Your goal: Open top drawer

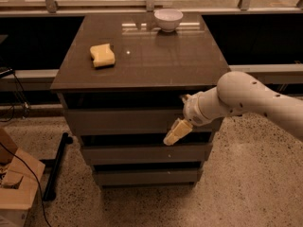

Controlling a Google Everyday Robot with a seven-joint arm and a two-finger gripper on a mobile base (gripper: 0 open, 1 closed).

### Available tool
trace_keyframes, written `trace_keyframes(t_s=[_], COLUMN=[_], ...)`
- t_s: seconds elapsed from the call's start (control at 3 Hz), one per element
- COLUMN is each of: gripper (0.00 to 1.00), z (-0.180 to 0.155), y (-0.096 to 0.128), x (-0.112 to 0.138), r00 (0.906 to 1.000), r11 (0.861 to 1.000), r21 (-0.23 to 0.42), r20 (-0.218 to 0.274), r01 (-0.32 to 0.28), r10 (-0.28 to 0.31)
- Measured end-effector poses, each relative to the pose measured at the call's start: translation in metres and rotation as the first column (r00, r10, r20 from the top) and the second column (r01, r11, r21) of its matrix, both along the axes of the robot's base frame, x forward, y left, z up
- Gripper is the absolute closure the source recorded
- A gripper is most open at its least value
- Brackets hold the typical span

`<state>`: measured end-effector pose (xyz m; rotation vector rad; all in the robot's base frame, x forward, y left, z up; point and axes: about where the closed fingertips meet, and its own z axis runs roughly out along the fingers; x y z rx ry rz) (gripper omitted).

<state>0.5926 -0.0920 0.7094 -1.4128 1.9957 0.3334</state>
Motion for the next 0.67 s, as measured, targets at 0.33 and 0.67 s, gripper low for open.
trace_keyframes(t_s=[0.33,0.67], gripper=[0.0,0.18], z=[-0.032,-0.06], y=[0.004,0.005], x=[0.027,0.038], r00=[0.9992,0.9955], r11=[0.999,0.999], r21=[0.045,0.052], r20=[-0.041,-0.094], r01=[0.004,0.012], r10=[-0.002,-0.007])
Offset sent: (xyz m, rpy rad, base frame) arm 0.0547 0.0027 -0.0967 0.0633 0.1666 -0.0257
